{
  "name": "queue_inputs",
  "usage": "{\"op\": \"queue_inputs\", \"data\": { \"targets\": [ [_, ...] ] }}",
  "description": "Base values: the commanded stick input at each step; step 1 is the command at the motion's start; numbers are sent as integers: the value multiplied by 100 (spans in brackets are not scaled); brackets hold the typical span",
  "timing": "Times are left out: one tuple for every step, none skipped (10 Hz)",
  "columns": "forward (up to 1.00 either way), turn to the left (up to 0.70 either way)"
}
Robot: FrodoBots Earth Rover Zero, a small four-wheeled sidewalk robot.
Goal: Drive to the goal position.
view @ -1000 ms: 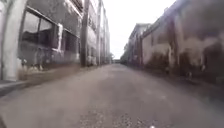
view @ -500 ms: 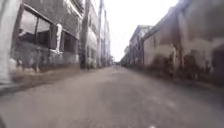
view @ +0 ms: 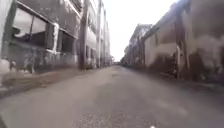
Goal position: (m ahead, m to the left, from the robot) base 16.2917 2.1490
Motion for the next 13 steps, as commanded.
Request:
{"op": "queue_inputs", "data": {
  "targets": [
    [50, 0],
    [50, 0],
    [50, 0],
    [50, 0],
    [50, 0],
    [50, 0],
    [50, 0],
    [50, 0],
    [50, 0],
    [50, 0],
    [50, 0],
    [50, 0],
    [50, 0]
  ]
}}
